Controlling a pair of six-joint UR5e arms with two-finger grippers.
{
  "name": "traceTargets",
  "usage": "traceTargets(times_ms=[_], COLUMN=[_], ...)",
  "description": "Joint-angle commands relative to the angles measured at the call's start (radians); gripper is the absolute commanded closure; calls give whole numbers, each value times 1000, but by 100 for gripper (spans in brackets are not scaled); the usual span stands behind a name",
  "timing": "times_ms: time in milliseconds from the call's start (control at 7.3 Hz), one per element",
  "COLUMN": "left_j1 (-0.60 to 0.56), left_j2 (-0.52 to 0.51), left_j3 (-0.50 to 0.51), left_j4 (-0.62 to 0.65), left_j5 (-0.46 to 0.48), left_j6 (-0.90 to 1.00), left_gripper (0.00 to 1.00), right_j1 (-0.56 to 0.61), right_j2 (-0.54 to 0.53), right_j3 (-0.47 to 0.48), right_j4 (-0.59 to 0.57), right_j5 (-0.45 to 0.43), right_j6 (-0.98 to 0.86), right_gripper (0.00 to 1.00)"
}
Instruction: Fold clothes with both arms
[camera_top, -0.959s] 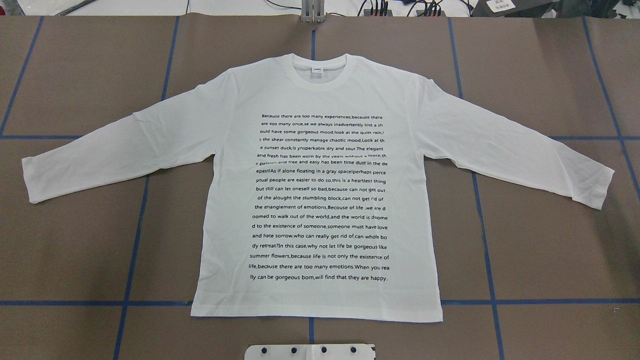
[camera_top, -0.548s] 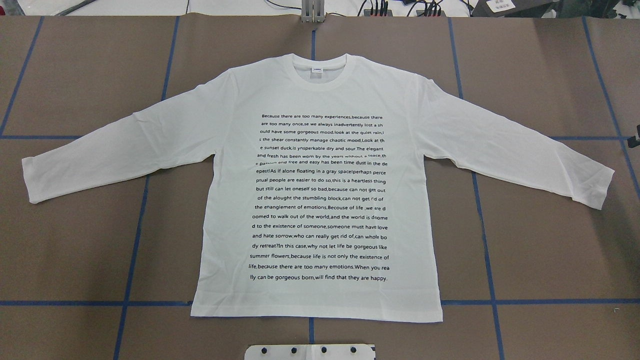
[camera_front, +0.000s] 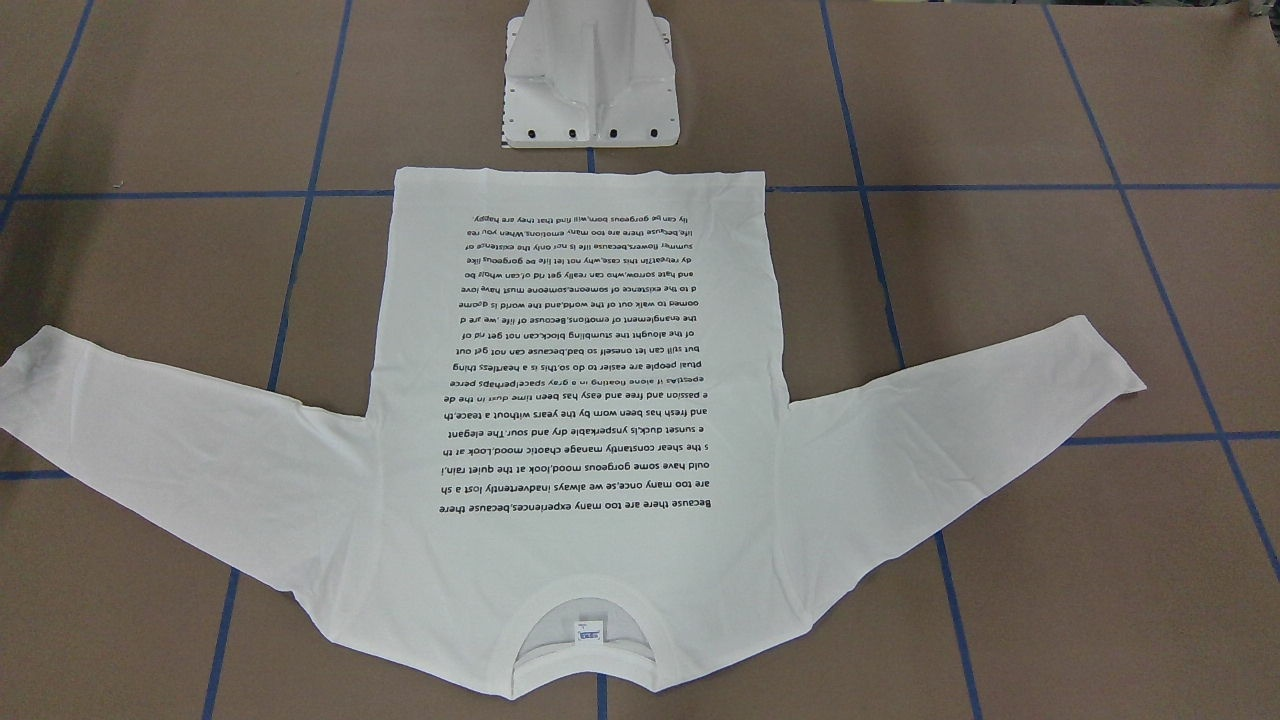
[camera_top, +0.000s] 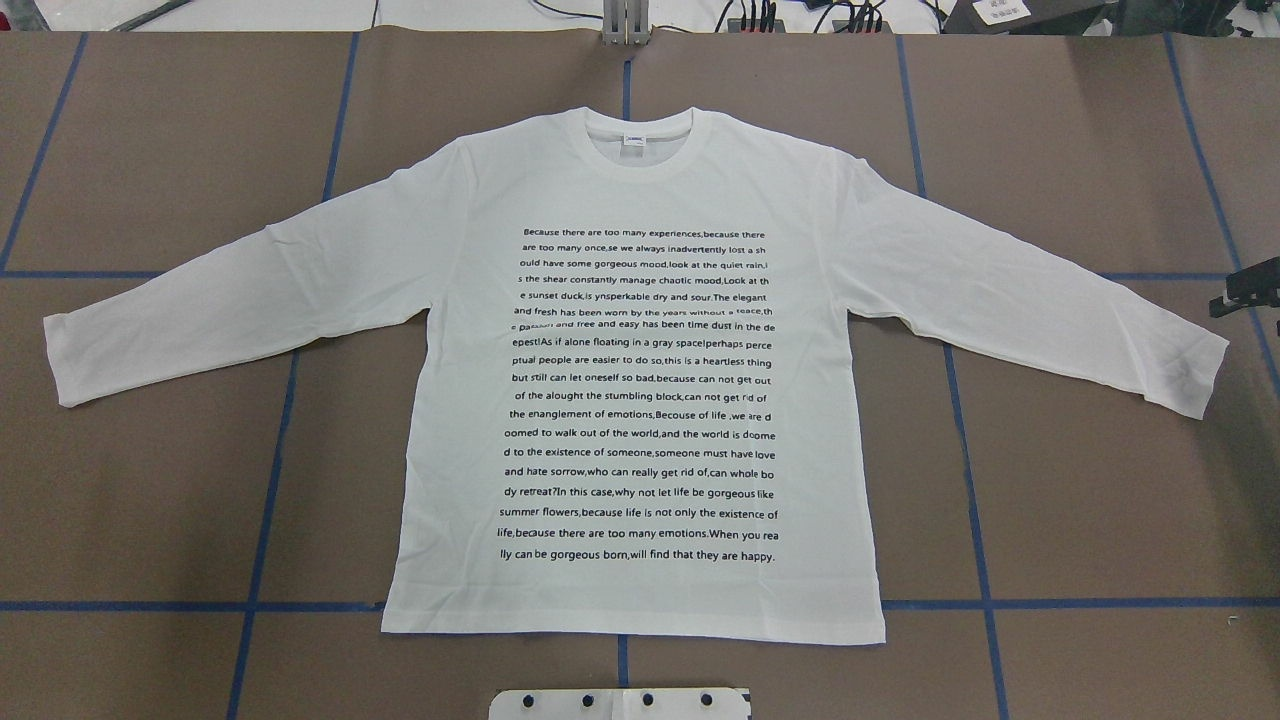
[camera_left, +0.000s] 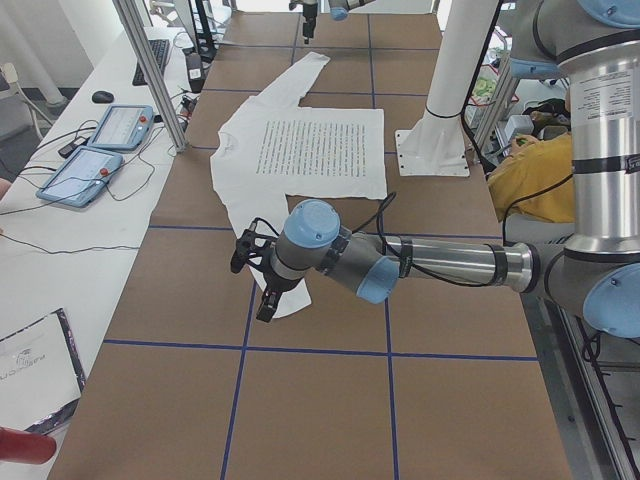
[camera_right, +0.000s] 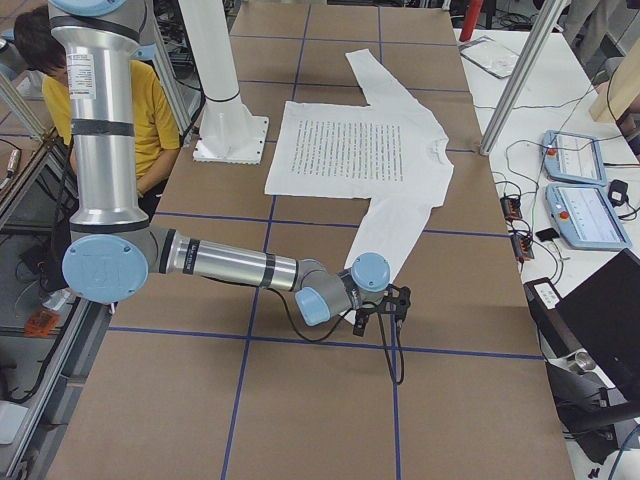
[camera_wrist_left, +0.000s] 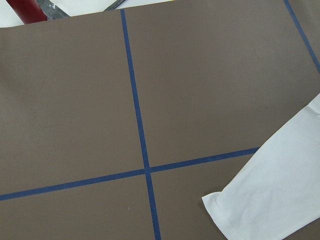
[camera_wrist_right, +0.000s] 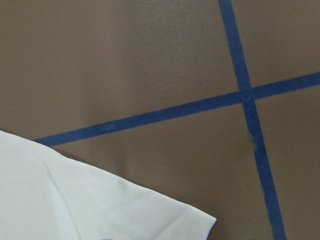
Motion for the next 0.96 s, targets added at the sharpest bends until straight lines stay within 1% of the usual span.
traceTargets(times_ms=[0, 274, 411, 822], left_j1=[0, 0, 0, 0], left_j2=[0, 0, 0, 0], left_j3=[-1, -1, -1, -1], left_j4=[0, 0, 0, 0], left_j5=[0, 0, 0, 0], left_j6=[0, 0, 0, 1], left_gripper=[0, 0, 0, 0], right_j1=[-32, -43, -44, -58], right_j2=[0, 0, 0, 3], right_j3=[-30, -34, -40, -53], right_j4=[7, 5, 5, 5], right_j5=[4, 1, -1, -4], right_j6=[4, 4, 4, 2], right_gripper=[5, 11, 21, 24])
